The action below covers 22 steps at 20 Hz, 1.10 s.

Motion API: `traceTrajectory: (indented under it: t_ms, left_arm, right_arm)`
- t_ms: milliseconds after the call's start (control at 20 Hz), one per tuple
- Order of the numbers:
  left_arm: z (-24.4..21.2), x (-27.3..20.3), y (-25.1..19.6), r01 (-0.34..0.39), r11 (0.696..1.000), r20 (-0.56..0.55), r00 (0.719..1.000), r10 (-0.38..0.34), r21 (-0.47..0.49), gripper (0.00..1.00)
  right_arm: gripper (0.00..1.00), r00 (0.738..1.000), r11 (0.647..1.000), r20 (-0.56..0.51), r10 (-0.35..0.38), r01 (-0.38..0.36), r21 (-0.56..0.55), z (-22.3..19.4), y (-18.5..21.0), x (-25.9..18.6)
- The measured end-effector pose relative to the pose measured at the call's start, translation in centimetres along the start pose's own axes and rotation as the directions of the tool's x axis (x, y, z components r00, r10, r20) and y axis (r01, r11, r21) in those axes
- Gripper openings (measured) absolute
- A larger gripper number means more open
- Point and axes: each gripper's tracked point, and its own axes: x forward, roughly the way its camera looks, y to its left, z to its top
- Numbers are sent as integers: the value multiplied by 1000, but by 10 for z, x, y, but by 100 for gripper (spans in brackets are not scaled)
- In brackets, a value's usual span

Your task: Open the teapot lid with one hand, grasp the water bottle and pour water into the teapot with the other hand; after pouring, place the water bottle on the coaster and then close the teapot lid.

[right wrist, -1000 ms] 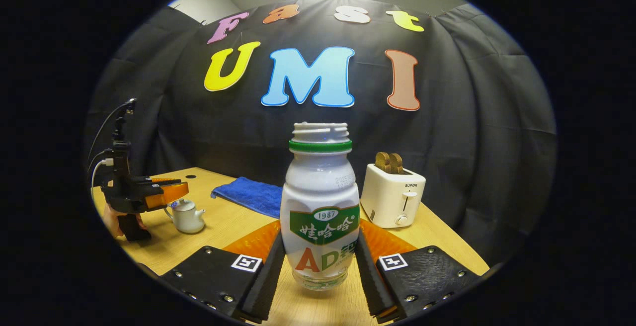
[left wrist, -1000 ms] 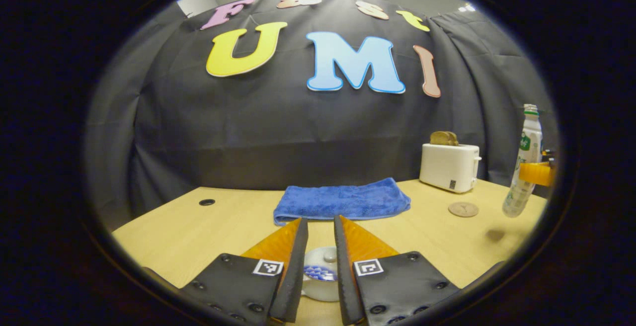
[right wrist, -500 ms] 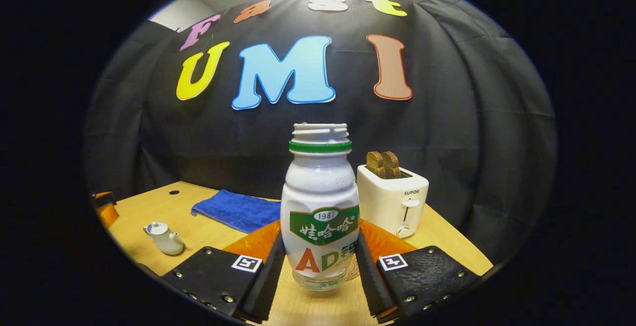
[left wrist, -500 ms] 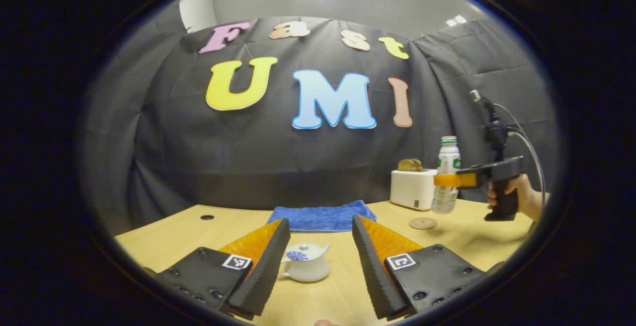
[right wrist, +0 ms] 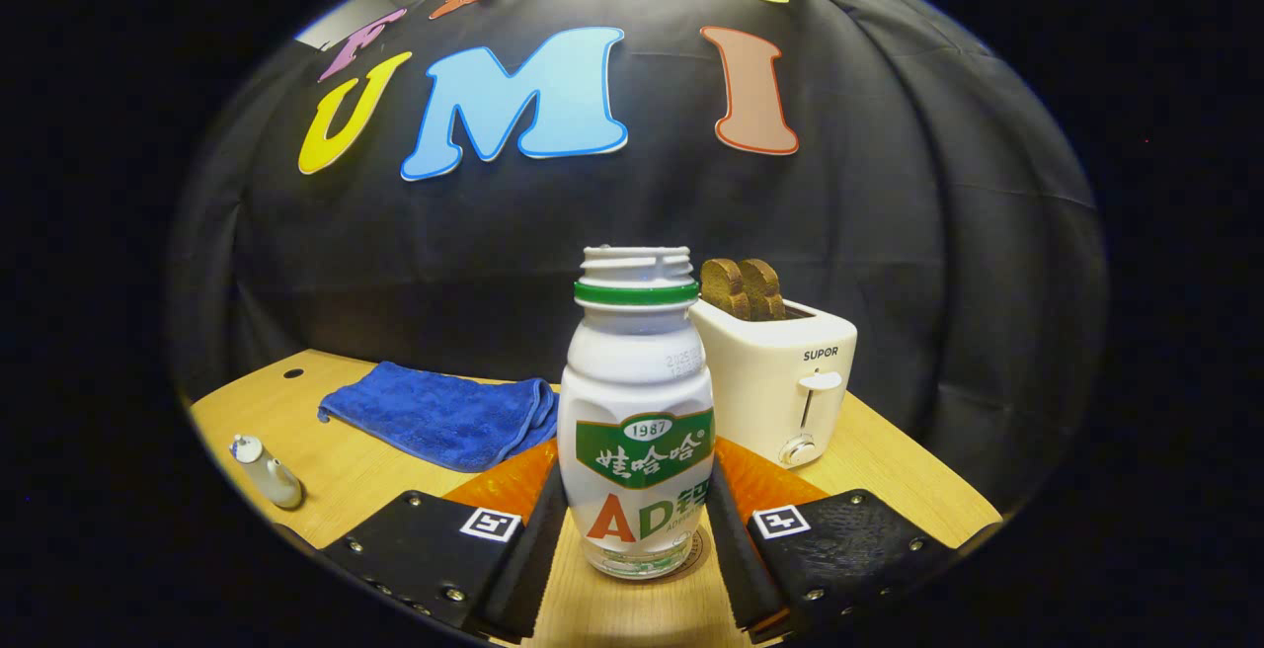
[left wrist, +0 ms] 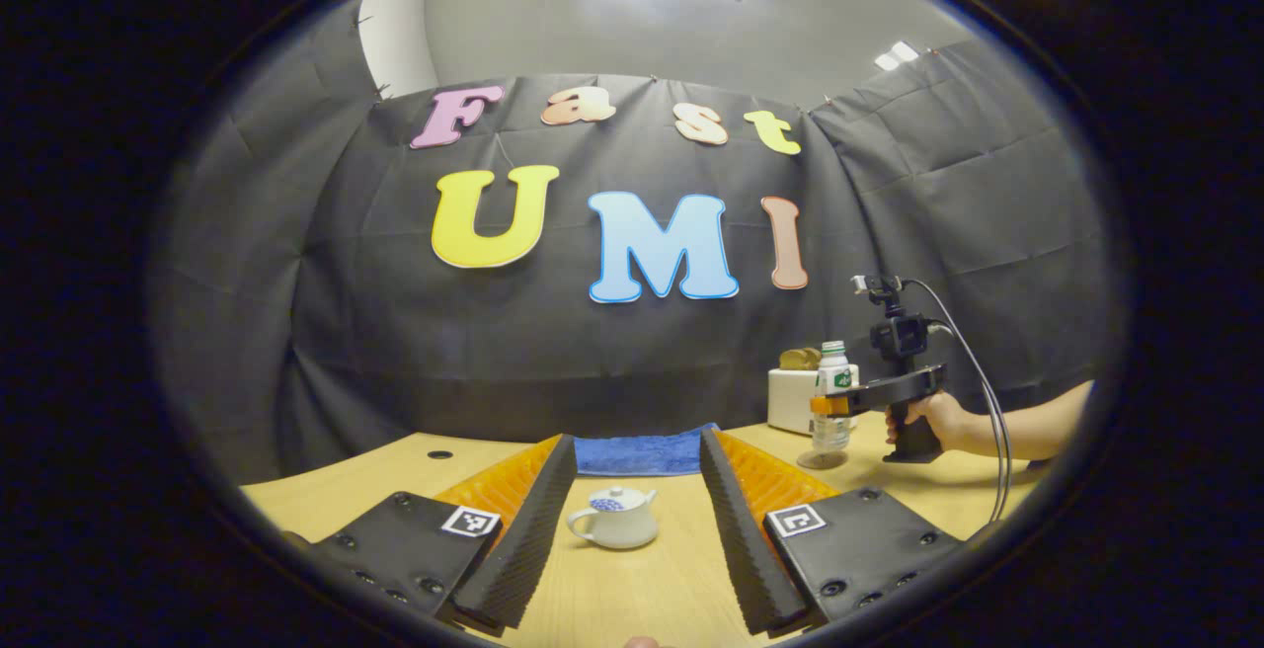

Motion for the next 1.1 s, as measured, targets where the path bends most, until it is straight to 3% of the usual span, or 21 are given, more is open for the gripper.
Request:
traceTrajectory:
  t_ms: [300,500,750,850,900,950,1100]
  left_arm:
    - [-34,2,-18,40,998,-75,996,-43,-45,84]
    - [-34,-2,-15,32,998,-80,996,-36,-51,84]
    - [-33,-3,-21,43,998,-77,996,-47,-43,84]
    - [-31,-3,-20,36,999,-71,997,-38,-39,84]
    - [-32,-4,-22,39,998,-70,997,-42,-41,84]
    - [-32,-4,-22,39,998,-70,997,-42,-40,84]
    - [-33,-3,-27,46,998,-73,996,-48,-36,84]
  right_arm:
    - [71,999,999,-18,-40,40,6,-14,-9,15]
    - [67,999,999,-22,-43,44,18,-19,-7,18]
    - [71,999,999,-23,-38,38,12,-19,-5,17]
    - [74,999,999,-33,-29,28,-25,-22,-2,16]
    - [88,999,998,-37,-35,33,-43,-21,-3,12]
    - [96,999,998,-33,-38,37,-56,-18,-4,8]
    - [96,999,999,28,-42,42,1,6,-9,-10]
